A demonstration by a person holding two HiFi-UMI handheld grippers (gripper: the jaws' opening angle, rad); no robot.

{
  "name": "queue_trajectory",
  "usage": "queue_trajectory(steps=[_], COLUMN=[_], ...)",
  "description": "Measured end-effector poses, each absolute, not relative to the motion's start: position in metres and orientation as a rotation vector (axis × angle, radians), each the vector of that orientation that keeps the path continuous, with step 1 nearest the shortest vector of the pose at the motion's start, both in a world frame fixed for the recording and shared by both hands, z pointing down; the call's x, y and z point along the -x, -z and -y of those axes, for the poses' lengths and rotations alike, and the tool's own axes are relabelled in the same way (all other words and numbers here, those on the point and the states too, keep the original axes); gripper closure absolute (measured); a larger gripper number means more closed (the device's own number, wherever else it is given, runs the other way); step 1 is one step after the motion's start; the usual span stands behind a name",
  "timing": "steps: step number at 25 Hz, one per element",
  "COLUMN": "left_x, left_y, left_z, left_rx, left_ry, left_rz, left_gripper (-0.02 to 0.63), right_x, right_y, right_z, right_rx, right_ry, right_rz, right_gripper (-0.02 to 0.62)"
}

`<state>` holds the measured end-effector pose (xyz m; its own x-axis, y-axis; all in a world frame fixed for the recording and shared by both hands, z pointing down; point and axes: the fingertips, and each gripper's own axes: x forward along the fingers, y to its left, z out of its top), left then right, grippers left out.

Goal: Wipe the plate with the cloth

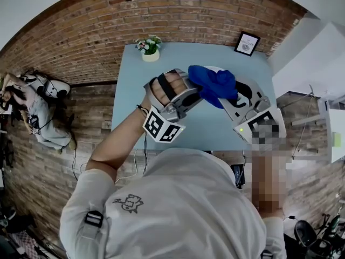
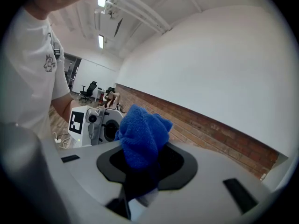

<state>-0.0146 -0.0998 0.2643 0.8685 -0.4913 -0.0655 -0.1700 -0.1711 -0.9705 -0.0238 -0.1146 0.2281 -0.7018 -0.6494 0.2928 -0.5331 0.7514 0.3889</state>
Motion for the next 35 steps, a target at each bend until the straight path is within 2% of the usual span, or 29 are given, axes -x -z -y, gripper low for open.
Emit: queue_trajectory(steps=[4, 10, 14, 19, 29, 35], left_x=[0.021, 0.024, 0.010, -0.003, -0.017, -0.002], left_y=[-0.268, -0.256, -0.244, -0.235, -0.242, -0.244], left_z=[0.099, 0.090, 0.066, 0.052, 0.054, 0.073], left_rx=[1.730, 1.711, 1.673, 1.640, 1.619, 1.600], left_ry=[0.320, 0.276, 0.212, 0.171, 0.197, 0.236], left_rz=[-0.507, -0.479, -0.411, -0.374, -0.322, -0.382], left_gripper=[0.589, 0.588, 0.589, 0.588, 0.588, 0.588], right_x=[0.013, -0.057, -0.079, -0.068, -0.003, -0.013], right_y=[-0.237, -0.260, -0.264, -0.251, -0.227, -0.222], right_z=[0.110, 0.132, 0.152, 0.166, 0.127, 0.105], right_rx=[-0.898, -0.949, -0.940, -0.908, -0.589, -0.570], right_ry=[0.340, 0.079, -0.049, -0.030, 0.034, -0.043], right_rz=[2.543, 2.531, 2.514, 2.493, 2.572, 2.663], right_gripper=[0.474, 0.474, 0.474, 0.477, 0.477, 0.477])
